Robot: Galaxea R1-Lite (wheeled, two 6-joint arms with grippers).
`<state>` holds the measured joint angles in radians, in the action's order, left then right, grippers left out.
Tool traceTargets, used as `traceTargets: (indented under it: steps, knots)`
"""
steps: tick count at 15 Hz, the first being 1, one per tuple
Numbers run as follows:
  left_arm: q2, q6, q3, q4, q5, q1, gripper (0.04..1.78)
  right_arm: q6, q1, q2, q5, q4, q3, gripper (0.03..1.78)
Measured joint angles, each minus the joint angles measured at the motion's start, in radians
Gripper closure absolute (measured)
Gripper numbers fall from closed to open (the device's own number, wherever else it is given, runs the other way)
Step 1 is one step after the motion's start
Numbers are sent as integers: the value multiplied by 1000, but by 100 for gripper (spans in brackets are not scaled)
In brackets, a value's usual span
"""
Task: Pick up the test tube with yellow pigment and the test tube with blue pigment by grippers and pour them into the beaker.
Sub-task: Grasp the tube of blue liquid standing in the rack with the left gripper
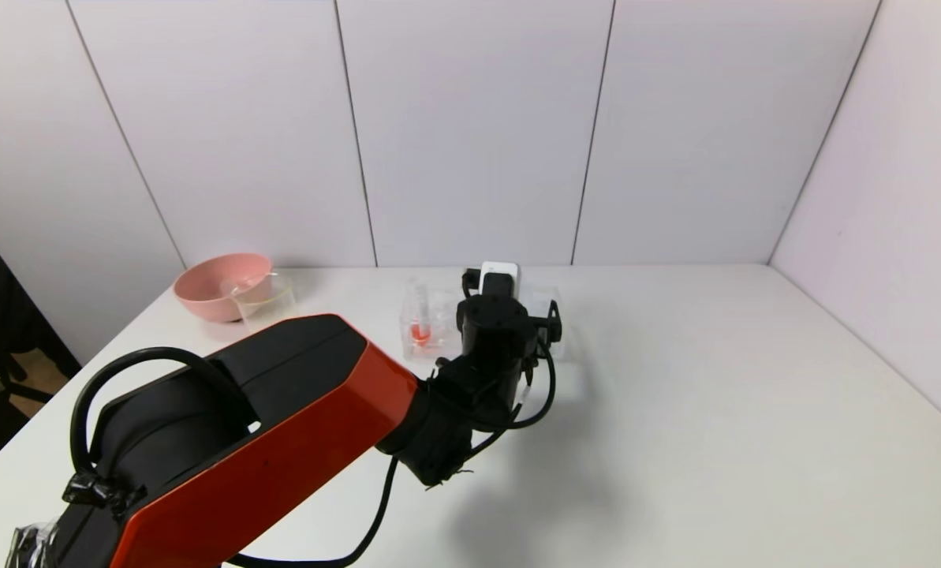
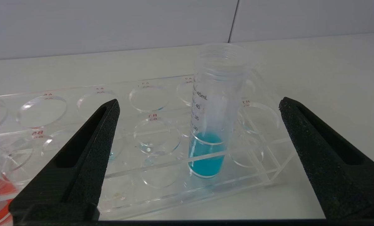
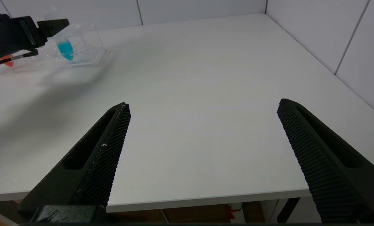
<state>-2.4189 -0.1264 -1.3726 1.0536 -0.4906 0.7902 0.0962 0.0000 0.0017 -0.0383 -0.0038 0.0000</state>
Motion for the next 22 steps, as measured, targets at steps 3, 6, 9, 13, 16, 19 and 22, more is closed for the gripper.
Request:
traceTargets:
  steps: [3, 6, 9, 13, 16, 19, 22]
  knots:
    - [-34, -1, -54, -22, -15, -5, 4, 0, 0, 0, 0, 0, 0, 10]
    - [-51, 0, -94, -23, -42, -7, 4, 0, 0, 0, 0, 0, 0, 10]
    - [-55, 3, -107, -24, -45, -10, 4, 0, 0, 0, 0, 0, 0, 10]
    - [-59, 5, -109, -33, -46, -9, 4, 0, 0, 0, 0, 0, 0, 10]
    - [-62, 5, -111, -40, -46, -10, 16, 0, 0, 0, 0, 0, 0, 10]
    - [-66, 7, -112, -44, -46, -10, 51, 0, 0, 0, 0, 0, 0, 10]
    - [-66, 9, -112, -44, -45, -9, 107, 0, 0, 0, 0, 0, 0, 10]
